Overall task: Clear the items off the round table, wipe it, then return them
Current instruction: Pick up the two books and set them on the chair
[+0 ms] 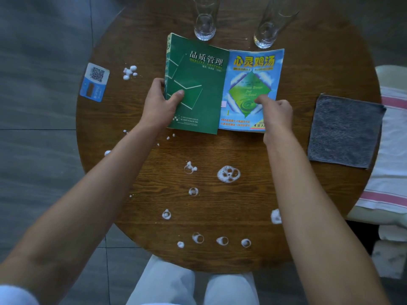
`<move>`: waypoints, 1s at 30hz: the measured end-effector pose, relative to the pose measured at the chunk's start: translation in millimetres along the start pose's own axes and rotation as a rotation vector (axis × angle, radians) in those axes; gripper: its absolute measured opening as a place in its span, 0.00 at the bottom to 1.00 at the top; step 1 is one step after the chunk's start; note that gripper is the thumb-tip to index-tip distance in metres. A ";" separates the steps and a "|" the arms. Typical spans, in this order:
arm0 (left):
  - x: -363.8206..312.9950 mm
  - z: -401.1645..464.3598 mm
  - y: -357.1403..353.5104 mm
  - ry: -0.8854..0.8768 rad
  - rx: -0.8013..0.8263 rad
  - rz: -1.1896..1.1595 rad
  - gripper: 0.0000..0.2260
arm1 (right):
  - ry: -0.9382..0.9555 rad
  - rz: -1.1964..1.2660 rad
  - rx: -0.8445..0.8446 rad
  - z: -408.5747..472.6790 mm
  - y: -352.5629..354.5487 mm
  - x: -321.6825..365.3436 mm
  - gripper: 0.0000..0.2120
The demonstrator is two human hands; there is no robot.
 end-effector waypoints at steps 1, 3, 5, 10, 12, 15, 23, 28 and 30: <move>0.8 -0.5 0.3 0.001 0.004 -0.007 0.15 | 0.020 0.020 -0.017 -1.2 0.1 -3.2 0.15; 2.3 -0.7 0.5 0.004 0.004 -0.013 0.15 | 0.100 0.005 -0.042 -2.3 2.0 -7.8 0.22; 3.8 -0.1 1.5 0.000 0.002 -0.008 0.16 | 0.194 -0.089 -0.030 -4.9 3.6 -7.9 0.34; 3.0 -5.6 4.1 -0.051 0.062 -0.063 0.34 | 0.380 -0.297 0.023 -12.6 -1.9 -1.6 0.33; 0.0 -8.8 3.5 -0.063 0.089 -0.090 0.39 | 0.400 -0.294 0.056 -12.3 -4.1 -3.6 0.34; -4.2 -10.4 2.6 -0.041 0.093 -0.154 0.39 | 0.403 -0.284 0.119 -9.1 -1.1 -7.3 0.34; -5.6 -43.7 9.6 -0.012 0.067 -0.311 0.37 | 0.574 -0.190 0.128 -39.7 34.4 6.0 0.30; -14.5 -94.0 15.7 -0.066 0.058 -0.379 0.37 | 0.519 0.029 0.142 -63.9 89.1 -0.1 0.28; -15.9 -118.6 16.5 -0.121 0.066 -0.378 0.37 | 0.421 0.170 0.176 -72.7 109.0 -14.8 0.24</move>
Point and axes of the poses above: each hand's wrist, its own z-axis towards the middle knuckle, its own y-axis out of the back of the hand, x = y × z, the point moved 3 cm from there along z, towards the middle knuckle, and after that the axes turned 3 degrees about z, right-handed, at the moved point
